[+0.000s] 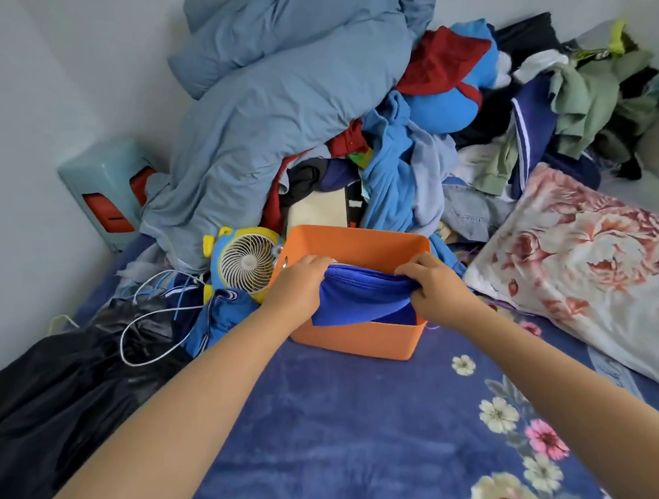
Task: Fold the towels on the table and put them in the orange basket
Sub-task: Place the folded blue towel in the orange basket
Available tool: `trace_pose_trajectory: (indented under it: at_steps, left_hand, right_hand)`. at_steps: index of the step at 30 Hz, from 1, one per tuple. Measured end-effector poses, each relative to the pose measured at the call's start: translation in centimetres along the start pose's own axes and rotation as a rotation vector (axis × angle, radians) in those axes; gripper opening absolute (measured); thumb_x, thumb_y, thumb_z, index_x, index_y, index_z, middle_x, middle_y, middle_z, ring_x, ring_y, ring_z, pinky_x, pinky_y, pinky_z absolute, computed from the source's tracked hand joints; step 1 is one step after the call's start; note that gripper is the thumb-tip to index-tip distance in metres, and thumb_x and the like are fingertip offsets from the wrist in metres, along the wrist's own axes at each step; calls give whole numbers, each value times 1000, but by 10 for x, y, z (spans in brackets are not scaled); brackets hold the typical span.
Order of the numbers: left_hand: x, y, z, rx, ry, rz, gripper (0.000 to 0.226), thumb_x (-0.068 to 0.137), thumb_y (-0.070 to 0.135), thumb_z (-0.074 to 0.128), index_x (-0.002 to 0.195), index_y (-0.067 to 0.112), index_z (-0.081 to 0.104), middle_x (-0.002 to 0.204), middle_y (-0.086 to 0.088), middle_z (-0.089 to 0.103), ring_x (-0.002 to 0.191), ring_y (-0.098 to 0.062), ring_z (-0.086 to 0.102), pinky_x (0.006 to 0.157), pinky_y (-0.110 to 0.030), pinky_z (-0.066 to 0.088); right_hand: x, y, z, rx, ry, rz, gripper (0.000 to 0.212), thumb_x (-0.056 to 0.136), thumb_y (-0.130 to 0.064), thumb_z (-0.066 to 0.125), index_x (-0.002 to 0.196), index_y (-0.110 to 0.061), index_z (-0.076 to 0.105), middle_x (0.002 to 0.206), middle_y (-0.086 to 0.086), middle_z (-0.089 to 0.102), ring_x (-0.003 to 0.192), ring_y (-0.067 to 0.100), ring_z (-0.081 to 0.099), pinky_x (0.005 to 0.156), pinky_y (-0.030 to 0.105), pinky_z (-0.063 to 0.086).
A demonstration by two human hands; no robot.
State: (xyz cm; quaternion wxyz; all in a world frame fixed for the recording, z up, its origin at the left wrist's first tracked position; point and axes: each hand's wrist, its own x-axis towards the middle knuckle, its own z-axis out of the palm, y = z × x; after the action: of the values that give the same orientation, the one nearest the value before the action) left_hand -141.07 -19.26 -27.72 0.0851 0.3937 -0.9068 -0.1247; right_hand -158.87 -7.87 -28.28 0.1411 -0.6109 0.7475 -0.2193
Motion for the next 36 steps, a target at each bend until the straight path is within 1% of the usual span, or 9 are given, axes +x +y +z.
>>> trace_pose_trajectory:
  at_steps: [5, 8, 14, 19, 21, 24, 27, 32, 36]
  left_hand:
    - [83, -26, 21, -91, -11, 3, 31, 85, -5, 42, 108, 9, 57, 110, -11, 59, 101, -32, 54, 79, -40, 43]
    - [127, -50, 50, -197, -76, -37, 26, 89, 3, 46, 113, 10, 55, 109, -10, 62, 97, -27, 55, 76, -32, 40]
    - [183, -78, 135, -576, -287, -267, 26, 96, 14, 42, 119, 7, 51, 106, -1, 53, 98, -15, 48, 70, -18, 32]
    - [216, -84, 216, -604, -466, -415, 11, 98, 17, 34, 95, 10, 42, 73, 2, 43, 66, -13, 41, 53, -22, 28]
    - [230, -84, 239, -592, -476, -453, 12, 98, 18, 33, 94, 9, 40, 72, 2, 41, 59, -9, 36, 51, -22, 27]
    - [256, -81, 267, -573, -427, -467, 15, 98, 18, 35, 99, 7, 45, 92, -10, 50, 73, -21, 45, 61, -26, 32]
    - [279, -80, 290, -600, -313, -518, 26, 96, 17, 40, 116, 2, 47, 114, -18, 56, 102, -33, 52, 75, -28, 36]
    - [289, -81, 321, -598, -174, -546, 26, 93, 15, 47, 113, -1, 43, 109, -22, 58, 101, -36, 55, 79, -35, 40]
    - [288, -79, 338, -609, -115, -499, 22, 92, 14, 49, 110, 2, 43, 103, -20, 58, 95, -36, 56, 77, -35, 40]
  right_hand:
    - [68, 26, 11, -30, -36, 27, 44, 81, 3, 56, 124, -2, 52, 120, 19, 49, 112, 30, 45, 92, 24, 31]
    - [109, 54, 27, -21, -44, 90, 38, 80, 1, 56, 118, -2, 57, 117, 15, 56, 110, 30, 48, 94, 32, 36]
    - [175, 112, 77, 117, -307, 410, 12, 80, 3, 45, 79, -2, 57, 76, 12, 52, 66, 23, 47, 44, 14, 34]
    - [218, 163, 129, 11, -488, 637, 29, 87, -4, 41, 108, 0, 60, 115, 20, 59, 84, 20, 43, 73, 26, 34]
    - [231, 179, 143, -78, -514, 676, 24, 87, -6, 39, 95, 0, 62, 114, 19, 60, 77, 23, 48, 72, 29, 36]
    - [247, 199, 160, -169, -435, 729, 25, 88, -7, 38, 72, -5, 57, 99, 18, 63, 68, 27, 56, 58, 27, 43]
    - [260, 210, 175, -250, -314, 745, 24, 90, -10, 42, 99, -3, 63, 111, 17, 63, 98, 33, 60, 71, 32, 46]
    - [258, 226, 209, -469, -271, 696, 31, 90, -12, 45, 120, -7, 51, 127, 13, 52, 120, 29, 45, 101, 34, 34]
    - [246, 237, 229, -567, -177, 623, 29, 91, -6, 33, 118, -7, 43, 125, 15, 48, 117, 30, 41, 99, 36, 29]
